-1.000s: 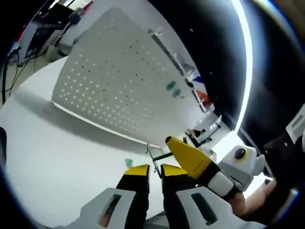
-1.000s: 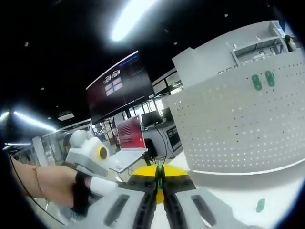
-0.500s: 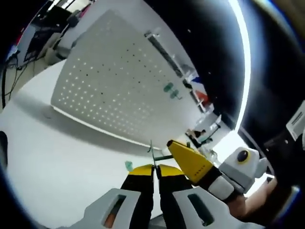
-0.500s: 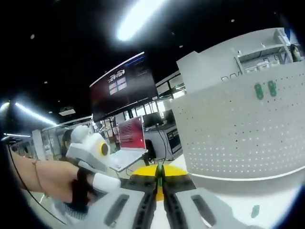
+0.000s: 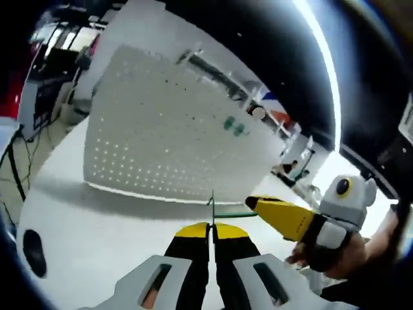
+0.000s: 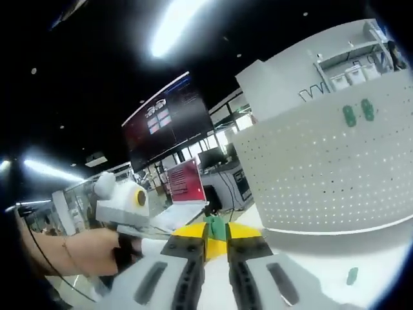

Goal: Insert the hook assembly into the mounting plate slot until the hook locks in place.

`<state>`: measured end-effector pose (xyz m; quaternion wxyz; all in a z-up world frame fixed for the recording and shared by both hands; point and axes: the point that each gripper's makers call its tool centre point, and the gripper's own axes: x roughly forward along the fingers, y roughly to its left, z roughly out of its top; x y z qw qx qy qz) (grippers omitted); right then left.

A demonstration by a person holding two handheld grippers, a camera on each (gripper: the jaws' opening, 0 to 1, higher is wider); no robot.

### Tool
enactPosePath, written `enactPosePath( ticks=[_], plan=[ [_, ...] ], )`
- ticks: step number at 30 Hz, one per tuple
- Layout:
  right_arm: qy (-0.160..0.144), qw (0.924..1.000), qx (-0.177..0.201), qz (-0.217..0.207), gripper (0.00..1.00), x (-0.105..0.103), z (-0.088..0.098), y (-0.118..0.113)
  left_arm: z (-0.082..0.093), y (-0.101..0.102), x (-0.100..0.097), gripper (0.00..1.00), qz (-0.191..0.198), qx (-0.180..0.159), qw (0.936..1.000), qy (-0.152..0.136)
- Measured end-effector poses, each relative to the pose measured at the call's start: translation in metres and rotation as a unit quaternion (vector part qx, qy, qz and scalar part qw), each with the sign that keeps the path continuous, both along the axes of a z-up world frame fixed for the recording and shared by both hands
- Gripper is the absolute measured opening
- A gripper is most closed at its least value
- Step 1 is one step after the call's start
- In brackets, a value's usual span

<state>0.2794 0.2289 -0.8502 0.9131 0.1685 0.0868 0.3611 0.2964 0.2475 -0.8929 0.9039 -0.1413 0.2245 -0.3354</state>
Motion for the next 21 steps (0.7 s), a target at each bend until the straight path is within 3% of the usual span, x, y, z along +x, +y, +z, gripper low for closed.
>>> enactPosePath(
  ticks=[9,18,21],
  plan=[
    [0.018,0.9997,0.004,0.015,0.09,0.000,-0.003,0.006,0.007,-0.011,0.002,0.01,-0.037,0.071,0.9938,-0.077],
    [0.048,0.9983,0.023,0.024,0.07,-0.001,-0.008,0.010,0.014,-0.018,-0.004,0.01,-0.055,0.089,0.9859,-0.131],
    [0.049,0.9981,0.030,0.024,0.07,0.000,-0.006,0.010,0.015,-0.018,-0.003,0.01,-0.054,0.088,0.9854,-0.135]
  ],
)
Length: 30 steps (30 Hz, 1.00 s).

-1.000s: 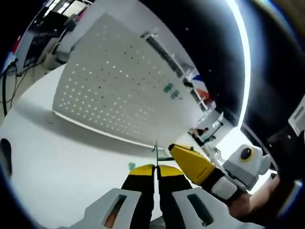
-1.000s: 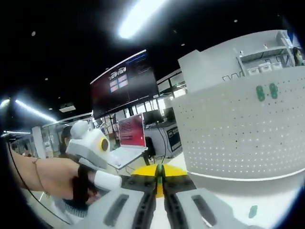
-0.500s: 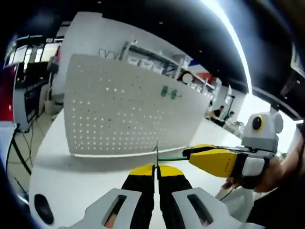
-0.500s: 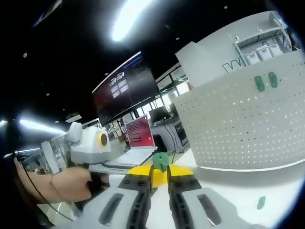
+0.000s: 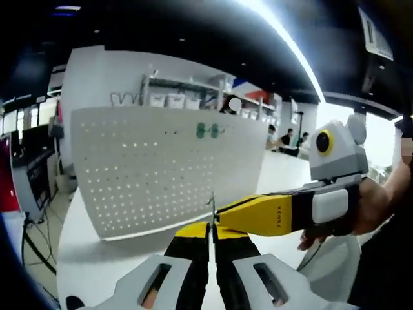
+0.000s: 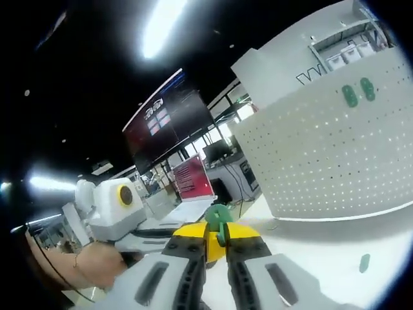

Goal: Insert the hook assembly into the mounting plate slot until the hook locks in place.

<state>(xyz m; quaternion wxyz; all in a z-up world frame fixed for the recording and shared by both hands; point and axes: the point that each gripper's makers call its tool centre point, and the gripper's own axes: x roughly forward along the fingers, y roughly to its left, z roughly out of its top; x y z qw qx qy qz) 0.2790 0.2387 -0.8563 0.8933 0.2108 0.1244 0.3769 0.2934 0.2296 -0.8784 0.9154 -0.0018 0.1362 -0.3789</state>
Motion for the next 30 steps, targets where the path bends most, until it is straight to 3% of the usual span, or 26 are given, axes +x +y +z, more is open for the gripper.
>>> enactPosePath(
  ticks=[6,14,18,26,30],
  plan=[
    [0.014,0.9998,0.016,-0.002,0.02,0.0022,-0.0010,-0.0022,0.0016,-0.0001,0.0003,0.01,-0.004,0.014,0.9997,-0.019],
    [-0.003,0.9997,-0.020,-0.011,0.01,0.0025,-0.0047,0.0000,-0.0042,0.0026,0.0000,0.02,0.000,0.017,0.9998,-0.005],
    [-0.009,0.9995,-0.030,-0.008,0.00,0.0006,-0.0055,-0.0005,-0.0050,0.0016,-0.0026,0.03,-0.006,0.035,0.9993,-0.015],
    [-0.011,0.9989,-0.046,0.003,0.00,-0.0008,-0.0086,-0.0014,-0.0074,0.0009,-0.0060,0.04,-0.018,0.037,0.9990,-0.018],
    [-0.038,0.9968,-0.070,0.012,0.00,-0.0024,-0.0065,-0.0003,-0.0065,0.0018,-0.0076,0.06,-0.022,0.030,0.9992,-0.014]
  ],
)
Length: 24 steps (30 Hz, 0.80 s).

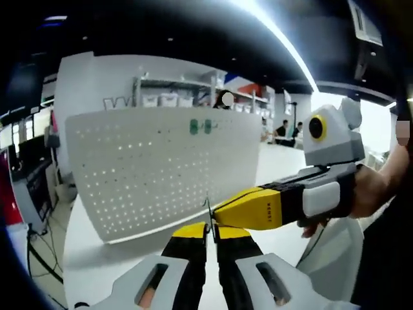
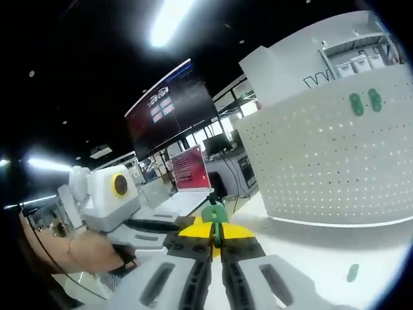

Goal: Insert the hook assembly into the mounting plate slot until the hook locks in place.

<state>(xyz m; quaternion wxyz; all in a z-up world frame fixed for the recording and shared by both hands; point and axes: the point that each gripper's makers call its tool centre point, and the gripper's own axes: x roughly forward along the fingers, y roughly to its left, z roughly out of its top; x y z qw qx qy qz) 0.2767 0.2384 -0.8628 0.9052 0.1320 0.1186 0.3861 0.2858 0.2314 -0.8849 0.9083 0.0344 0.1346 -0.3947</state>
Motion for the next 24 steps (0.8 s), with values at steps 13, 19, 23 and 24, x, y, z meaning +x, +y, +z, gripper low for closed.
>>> enactPosePath(
  ticks=[13,19,23,24],
  plan=[
    [-0.031,0.9991,-0.028,0.000,0.00,0.009,0.011,-0.014,-0.008,-0.008,-0.005,0.52,-0.014,-0.011,0.9996,0.020],
    [-0.037,0.9983,-0.044,0.003,0.00,0.009,0.008,-0.017,-0.003,-0.009,-0.008,0.70,-0.013,-0.022,0.9994,0.025],
    [-0.035,0.9984,-0.044,0.003,0.00,0.009,0.007,-0.018,-0.002,-0.009,-0.008,0.81,-0.011,-0.026,0.9994,0.021],
    [-0.036,0.9984,-0.044,0.003,0.00,0.009,0.008,-0.018,-0.001,-0.009,-0.008,0.84,-0.011,-0.031,0.9993,0.020]
  ],
)
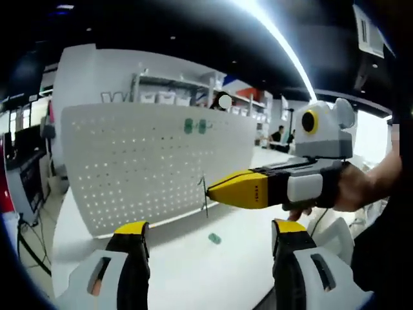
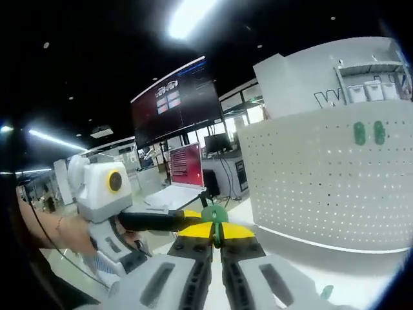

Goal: Insert the hook assembly into the mounting plate slot until the hook locks in place.

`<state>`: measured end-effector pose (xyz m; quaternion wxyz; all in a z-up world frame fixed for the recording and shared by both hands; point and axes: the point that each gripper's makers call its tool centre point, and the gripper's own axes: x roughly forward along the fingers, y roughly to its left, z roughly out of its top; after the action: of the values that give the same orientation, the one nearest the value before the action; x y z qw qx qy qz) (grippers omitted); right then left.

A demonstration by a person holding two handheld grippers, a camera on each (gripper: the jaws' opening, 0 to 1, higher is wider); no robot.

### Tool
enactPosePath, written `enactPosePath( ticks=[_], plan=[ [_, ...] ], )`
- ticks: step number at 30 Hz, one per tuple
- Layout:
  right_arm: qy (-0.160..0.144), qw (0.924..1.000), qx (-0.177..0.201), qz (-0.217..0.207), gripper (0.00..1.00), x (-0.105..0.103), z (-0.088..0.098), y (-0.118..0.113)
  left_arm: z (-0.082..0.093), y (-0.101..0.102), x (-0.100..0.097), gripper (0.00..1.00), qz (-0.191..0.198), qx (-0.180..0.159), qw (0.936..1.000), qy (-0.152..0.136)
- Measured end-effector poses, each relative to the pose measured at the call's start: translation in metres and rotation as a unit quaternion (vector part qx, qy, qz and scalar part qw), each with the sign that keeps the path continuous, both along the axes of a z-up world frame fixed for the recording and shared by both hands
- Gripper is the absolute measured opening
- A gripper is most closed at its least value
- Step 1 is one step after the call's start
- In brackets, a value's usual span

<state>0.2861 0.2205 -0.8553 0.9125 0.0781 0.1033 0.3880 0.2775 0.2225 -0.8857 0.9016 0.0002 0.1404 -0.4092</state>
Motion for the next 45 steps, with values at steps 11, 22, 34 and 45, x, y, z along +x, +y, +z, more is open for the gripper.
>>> enactPosePath(
  ticks=[11,22,34,45],
  plan=[
    [-0.005,1.0000,-0.002,-0.005,0.00,0.005,0.000,-0.005,0.005,-0.002,-0.003,1.00,0.006,-0.032,0.9995,0.000],
    [-0.019,0.9992,-0.006,-0.034,0.00,0.019,0.000,-0.017,0.007,0.002,-0.002,1.00,0.017,-0.039,0.9991,0.003],
    [-0.070,0.9852,0.009,-0.156,0.00,0.067,0.023,-0.074,0.003,0.003,0.000,0.99,0.025,-0.047,0.9985,0.011],
    [-0.088,0.9730,-0.006,-0.213,0.00,0.094,0.030,-0.117,0.007,0.003,0.002,0.98,0.028,-0.049,0.9984,0.009]
  ],
)
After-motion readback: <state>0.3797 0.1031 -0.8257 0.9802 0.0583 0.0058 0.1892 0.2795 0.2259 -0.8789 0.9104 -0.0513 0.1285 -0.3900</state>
